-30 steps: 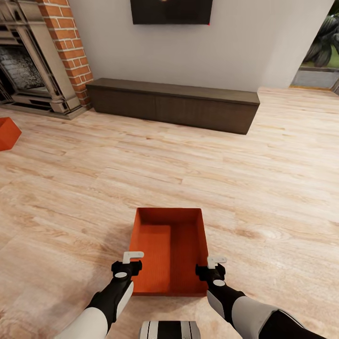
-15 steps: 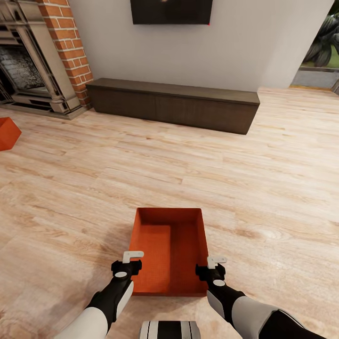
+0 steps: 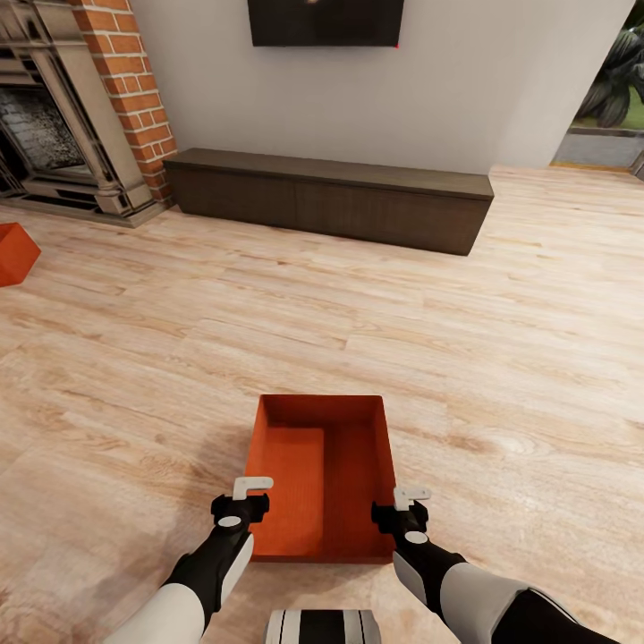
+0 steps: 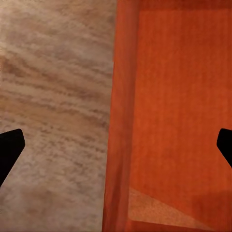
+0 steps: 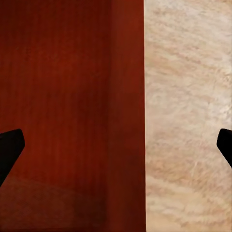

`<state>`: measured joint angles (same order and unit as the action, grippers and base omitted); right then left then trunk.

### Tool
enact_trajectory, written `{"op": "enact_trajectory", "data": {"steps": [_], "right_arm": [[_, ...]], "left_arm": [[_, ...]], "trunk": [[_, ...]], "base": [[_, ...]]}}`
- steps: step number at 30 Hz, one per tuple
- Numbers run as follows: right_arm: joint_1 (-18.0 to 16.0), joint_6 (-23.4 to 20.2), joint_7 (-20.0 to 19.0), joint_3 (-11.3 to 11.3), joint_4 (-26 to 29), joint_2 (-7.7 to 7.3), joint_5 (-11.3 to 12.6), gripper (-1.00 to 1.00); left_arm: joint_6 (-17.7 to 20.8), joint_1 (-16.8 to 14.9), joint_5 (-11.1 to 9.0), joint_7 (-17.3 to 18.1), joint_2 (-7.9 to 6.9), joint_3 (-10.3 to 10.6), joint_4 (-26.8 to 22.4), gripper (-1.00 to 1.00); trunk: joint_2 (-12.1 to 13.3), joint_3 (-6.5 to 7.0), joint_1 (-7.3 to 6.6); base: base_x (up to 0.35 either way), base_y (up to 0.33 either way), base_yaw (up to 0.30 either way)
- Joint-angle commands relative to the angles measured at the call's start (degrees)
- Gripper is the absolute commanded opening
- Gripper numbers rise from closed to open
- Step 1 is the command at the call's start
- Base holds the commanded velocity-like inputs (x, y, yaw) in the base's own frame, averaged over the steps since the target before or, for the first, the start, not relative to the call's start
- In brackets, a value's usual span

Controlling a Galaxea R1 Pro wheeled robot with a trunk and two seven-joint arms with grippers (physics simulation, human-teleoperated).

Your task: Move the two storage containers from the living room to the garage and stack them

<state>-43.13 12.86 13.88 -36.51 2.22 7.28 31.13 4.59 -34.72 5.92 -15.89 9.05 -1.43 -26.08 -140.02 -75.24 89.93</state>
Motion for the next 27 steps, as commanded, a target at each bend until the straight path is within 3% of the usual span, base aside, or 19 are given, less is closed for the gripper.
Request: {"op": "enact_trajectory", "data": {"steps": [1, 11, 12, 27], "right_arm": [[0.0, 0.2, 0.2, -0.5, 0.0, 0.02, 0.5, 1.00], [0.0, 1.6, 0.1, -0.4, -0.1, 0.02, 0.5, 1.00], [0.0, 1.7, 0.1, -0.4, -0.1, 0.02, 0.5, -1.00], [0.0, 1.9, 0.2, -0.5, -0.1, 0.02, 0.5, -1.00]], "left_arm": [[0.4, 0.0, 0.6, -0.1, 0.03, -0.1, -0.1, 1.00], [0.4, 0.0, 0.7, -0.1, -0.06, 0.1, -0.1, 1.00], [0.5, 0.0, 0.7, -0.1, -0.07, 0.1, 0.1, -1.00], [0.5, 0.0, 0.7, -0.1, -0.01, 0.0, 0.0, -1.00]], "trunk": [[0.0, -0.04, -0.01], [0.0, -0.04, -0.01], [0.0, -0.04, -0.01], [0.0, -0.04, -0.01]], "base": [[0.000, 0.000, 0.000], [0.000, 0.000, 0.000], [0.000, 0.000, 0.000], [0.000, 0.000, 0.000]]}}
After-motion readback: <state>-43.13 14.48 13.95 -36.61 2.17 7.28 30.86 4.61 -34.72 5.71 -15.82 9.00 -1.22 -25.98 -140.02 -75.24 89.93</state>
